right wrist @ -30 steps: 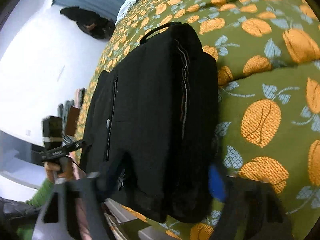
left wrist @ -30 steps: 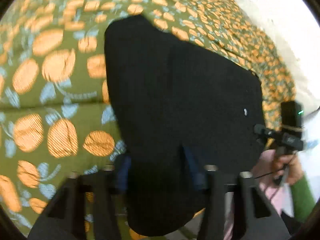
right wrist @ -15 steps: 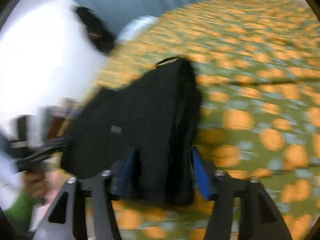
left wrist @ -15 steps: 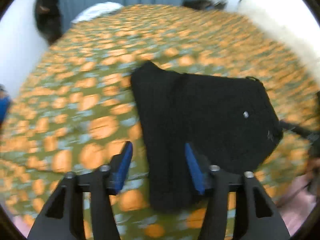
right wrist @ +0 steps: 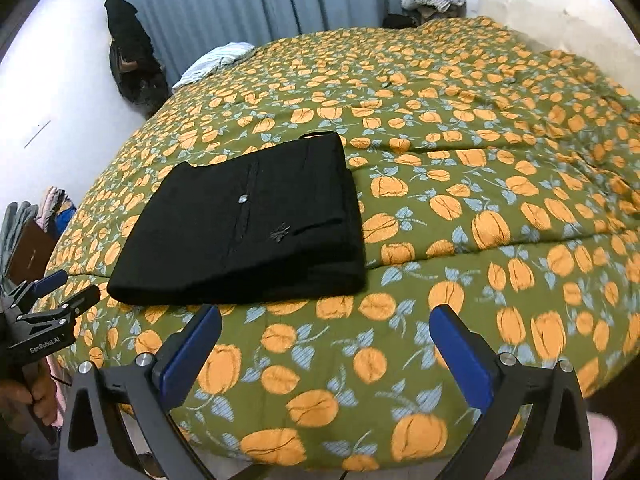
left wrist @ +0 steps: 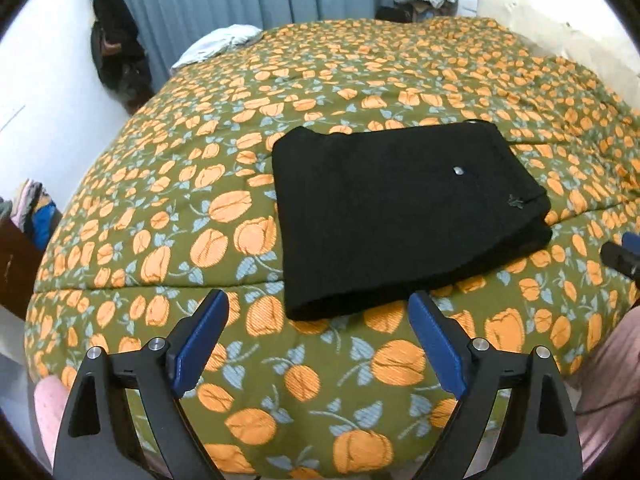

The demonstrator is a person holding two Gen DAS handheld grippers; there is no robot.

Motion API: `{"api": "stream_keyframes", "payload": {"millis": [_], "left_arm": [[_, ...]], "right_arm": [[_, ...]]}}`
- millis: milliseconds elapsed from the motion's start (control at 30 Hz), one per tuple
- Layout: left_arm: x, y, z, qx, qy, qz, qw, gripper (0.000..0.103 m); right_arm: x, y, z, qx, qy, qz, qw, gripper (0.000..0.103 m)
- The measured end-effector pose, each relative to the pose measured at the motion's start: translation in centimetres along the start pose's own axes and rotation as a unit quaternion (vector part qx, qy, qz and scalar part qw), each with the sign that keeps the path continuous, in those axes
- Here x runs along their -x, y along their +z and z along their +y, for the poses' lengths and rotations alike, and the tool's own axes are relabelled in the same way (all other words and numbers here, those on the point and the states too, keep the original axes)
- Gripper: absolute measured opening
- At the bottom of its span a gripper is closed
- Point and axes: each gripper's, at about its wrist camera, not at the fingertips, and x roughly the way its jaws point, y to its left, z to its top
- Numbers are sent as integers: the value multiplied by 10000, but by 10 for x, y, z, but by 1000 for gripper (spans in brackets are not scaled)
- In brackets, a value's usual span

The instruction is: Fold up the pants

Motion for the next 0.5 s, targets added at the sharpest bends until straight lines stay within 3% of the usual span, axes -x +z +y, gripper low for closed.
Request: {"api": "stream_keyframes", "payload": {"millis": [200, 500], "left_arm": [[6, -2, -4, 81, -101, 184, 9997, 93], [14, -3, -1, 148, -137, 191, 9996, 93]], "right_arm": [[7, -9, 28, 194, -415, 38, 9989, 103], [22, -12, 53, 600, -473, -100, 9970, 103]]}}
